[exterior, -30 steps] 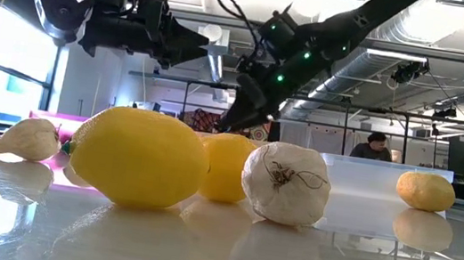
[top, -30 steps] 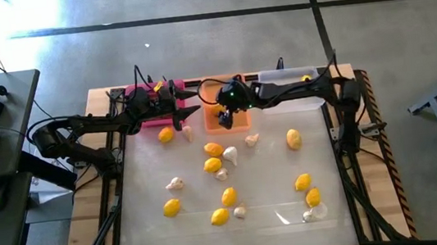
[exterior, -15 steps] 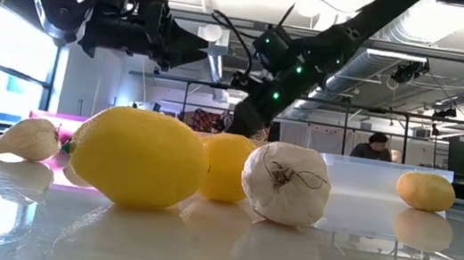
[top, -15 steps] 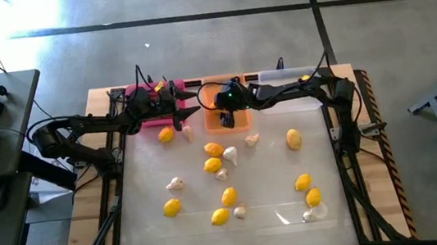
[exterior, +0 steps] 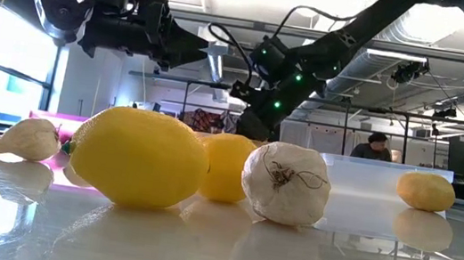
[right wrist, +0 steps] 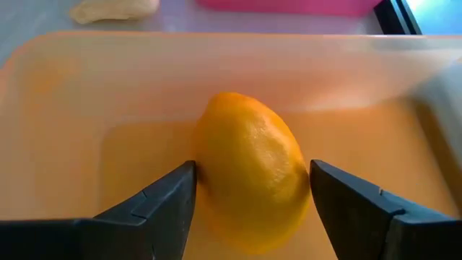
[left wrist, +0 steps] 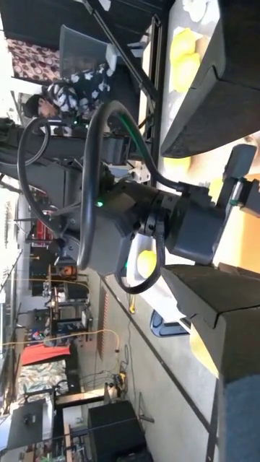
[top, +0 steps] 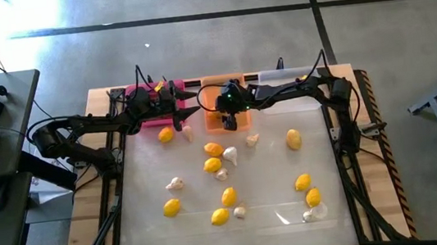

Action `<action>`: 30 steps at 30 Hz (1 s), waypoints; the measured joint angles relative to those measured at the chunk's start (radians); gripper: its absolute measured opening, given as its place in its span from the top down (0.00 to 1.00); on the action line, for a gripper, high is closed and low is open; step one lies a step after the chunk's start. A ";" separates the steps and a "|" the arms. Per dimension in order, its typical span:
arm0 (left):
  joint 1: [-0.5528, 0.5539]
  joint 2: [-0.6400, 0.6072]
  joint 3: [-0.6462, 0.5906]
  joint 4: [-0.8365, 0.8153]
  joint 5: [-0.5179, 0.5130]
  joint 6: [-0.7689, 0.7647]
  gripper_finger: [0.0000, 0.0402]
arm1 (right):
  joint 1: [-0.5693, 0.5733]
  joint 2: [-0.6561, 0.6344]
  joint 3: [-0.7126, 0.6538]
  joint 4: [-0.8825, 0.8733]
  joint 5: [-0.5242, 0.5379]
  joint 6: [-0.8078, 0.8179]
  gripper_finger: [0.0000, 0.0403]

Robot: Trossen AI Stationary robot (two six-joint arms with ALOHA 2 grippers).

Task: Sort produce into baskets
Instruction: Remove the yellow lemon from the orange bin and put it into the transparent bin

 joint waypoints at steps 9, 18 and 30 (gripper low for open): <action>0.000 0.000 0.000 0.000 0.000 0.000 0.41 | -0.001 0.000 0.000 -0.024 0.003 0.039 0.37; 0.000 0.000 0.000 -0.008 0.000 0.000 0.41 | -0.017 0.003 0.022 -0.048 -0.026 0.134 0.53; 0.001 0.000 0.000 -0.021 -0.001 0.041 0.41 | -0.030 -0.084 0.268 -0.382 -0.013 0.193 0.58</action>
